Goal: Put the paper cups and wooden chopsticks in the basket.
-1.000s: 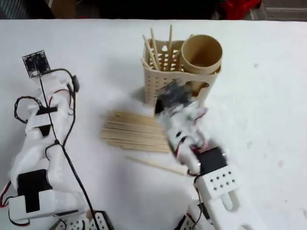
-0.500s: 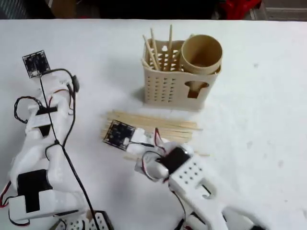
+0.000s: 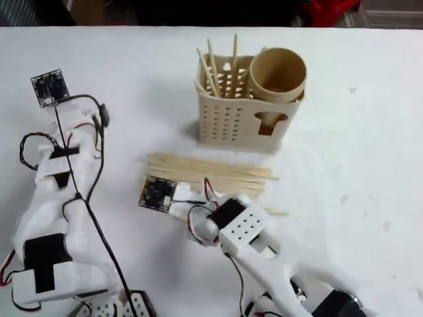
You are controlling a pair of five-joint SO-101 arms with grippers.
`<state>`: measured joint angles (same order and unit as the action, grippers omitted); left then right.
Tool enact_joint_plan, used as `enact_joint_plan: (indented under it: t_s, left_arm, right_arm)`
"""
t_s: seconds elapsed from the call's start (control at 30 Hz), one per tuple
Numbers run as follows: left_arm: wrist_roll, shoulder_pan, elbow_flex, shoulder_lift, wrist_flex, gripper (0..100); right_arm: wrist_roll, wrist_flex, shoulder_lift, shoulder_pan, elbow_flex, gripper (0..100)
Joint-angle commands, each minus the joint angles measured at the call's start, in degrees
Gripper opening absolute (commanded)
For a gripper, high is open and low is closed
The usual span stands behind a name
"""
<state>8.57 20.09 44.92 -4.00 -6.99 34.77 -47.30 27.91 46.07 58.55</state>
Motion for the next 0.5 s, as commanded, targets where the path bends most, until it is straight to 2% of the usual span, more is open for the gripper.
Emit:
enact_joint_plan:
  t_s: [0.0,0.47]
  left_arm:
    - [0.26,-1.1,-2.55,-0.13,-0.09,23]
    - [0.26,-1.1,-2.55,-0.13,-0.09,23]
  right_arm:
    - [1.41,3.21,-0.04,0.22,1.32,14.5]
    - [2.55,4.88,-3.03,-0.13,3.87,14.5]
